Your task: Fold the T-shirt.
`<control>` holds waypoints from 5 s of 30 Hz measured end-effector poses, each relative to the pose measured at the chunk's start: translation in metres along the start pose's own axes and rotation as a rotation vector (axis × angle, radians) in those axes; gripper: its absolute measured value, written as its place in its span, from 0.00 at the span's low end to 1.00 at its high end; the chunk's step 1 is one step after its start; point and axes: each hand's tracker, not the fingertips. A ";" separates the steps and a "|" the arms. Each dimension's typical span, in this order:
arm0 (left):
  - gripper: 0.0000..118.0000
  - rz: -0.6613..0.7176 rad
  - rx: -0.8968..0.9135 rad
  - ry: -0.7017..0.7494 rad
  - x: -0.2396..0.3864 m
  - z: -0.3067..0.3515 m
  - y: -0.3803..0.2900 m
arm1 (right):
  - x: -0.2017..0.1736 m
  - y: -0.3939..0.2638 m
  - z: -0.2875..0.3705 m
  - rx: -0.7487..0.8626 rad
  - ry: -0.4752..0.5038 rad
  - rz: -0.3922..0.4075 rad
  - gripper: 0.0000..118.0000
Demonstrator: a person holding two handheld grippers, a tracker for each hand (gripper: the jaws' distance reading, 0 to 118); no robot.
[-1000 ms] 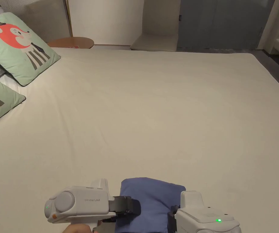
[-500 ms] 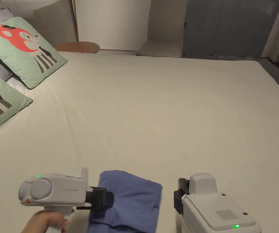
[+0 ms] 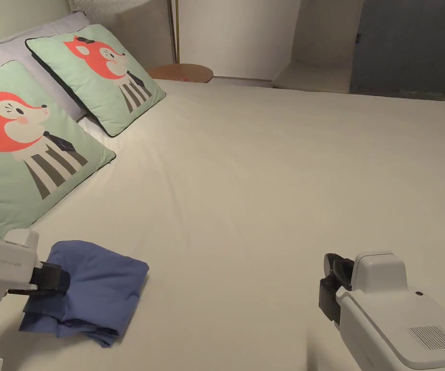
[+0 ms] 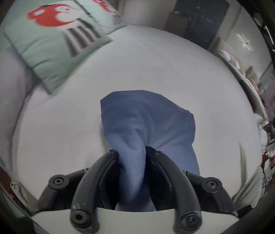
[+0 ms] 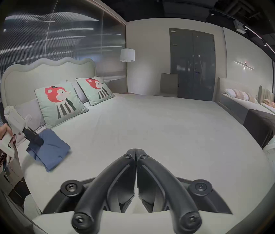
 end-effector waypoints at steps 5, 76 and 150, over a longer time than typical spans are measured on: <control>0.16 0.039 0.003 0.100 -0.058 0.004 0.012 | -0.017 -0.003 -0.015 -0.024 0.023 0.011 0.00; 0.00 -0.215 1.115 -0.087 0.373 0.148 -0.111 | 0.099 0.041 0.157 0.405 -0.362 0.036 0.01; 0.93 -0.216 1.103 -0.108 0.377 0.143 -0.107 | 0.107 0.040 0.156 0.421 -0.405 0.010 0.99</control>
